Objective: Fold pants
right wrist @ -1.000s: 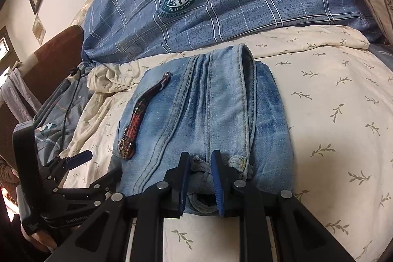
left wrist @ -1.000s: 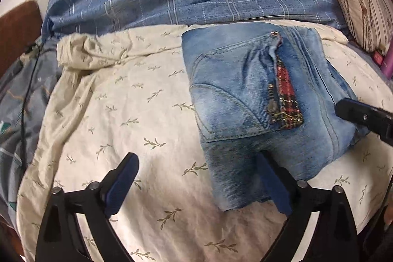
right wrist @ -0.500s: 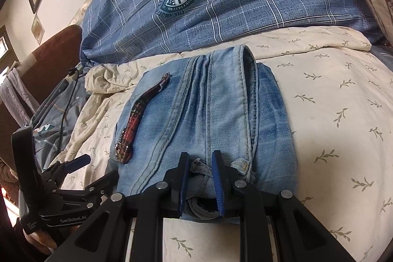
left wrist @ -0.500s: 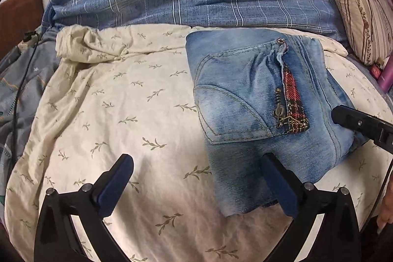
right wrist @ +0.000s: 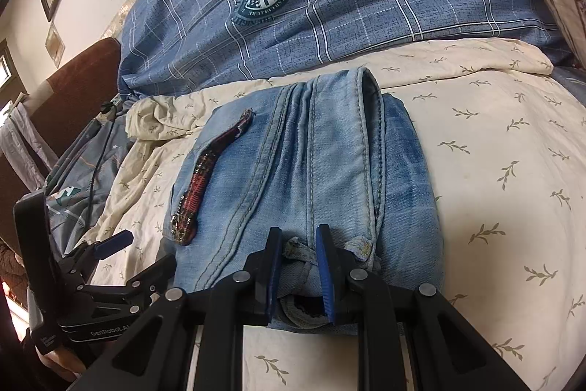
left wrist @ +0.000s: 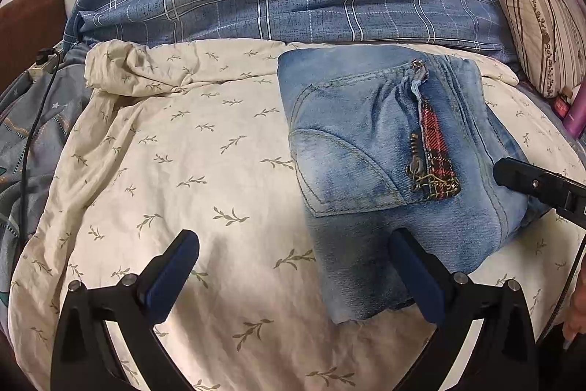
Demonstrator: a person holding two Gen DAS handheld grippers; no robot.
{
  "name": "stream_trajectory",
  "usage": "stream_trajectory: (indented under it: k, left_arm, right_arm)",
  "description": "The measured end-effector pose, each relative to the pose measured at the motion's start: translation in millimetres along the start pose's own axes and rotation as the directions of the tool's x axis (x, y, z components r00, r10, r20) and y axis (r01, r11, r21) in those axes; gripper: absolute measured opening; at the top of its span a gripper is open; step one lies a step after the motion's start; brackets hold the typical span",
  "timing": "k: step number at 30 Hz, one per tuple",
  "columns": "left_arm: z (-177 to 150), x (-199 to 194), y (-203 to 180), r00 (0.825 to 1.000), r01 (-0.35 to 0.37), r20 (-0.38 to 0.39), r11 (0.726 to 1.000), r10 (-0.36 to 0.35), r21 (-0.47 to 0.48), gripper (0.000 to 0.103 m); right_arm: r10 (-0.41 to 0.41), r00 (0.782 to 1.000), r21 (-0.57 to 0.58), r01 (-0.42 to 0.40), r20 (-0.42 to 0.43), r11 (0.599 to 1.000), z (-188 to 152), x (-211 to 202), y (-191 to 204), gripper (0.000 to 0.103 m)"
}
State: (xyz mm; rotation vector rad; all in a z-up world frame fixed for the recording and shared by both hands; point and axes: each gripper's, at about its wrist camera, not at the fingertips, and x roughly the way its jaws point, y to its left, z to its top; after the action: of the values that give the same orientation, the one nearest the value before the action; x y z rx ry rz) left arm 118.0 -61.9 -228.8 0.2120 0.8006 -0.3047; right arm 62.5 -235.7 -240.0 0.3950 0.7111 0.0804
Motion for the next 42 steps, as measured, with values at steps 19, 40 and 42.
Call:
stream_trajectory:
  k: [19,40,42]
  left_arm:
    - [-1.4,1.6,2.2,1.0,0.01,-0.004,1.0,-0.01,-0.015,0.103]
    - [-2.2,3.5,4.7,1.0,0.015,-0.01,0.999,-0.016,-0.043,0.103]
    - [-2.2,3.7,4.7,1.0,0.015,-0.008,0.999,-0.015,-0.041,0.103]
  right_arm:
    - [0.002,1.0,0.003,-0.002,-0.001,1.0,0.2,0.6,-0.5,0.023]
    - [-0.003,1.0,-0.004,0.003,-0.001,1.0,0.0,1.2,-0.5,0.023]
    - [-0.003,1.0,-0.006,0.003,-0.002,1.0,-0.4,1.2,-0.3,0.023]
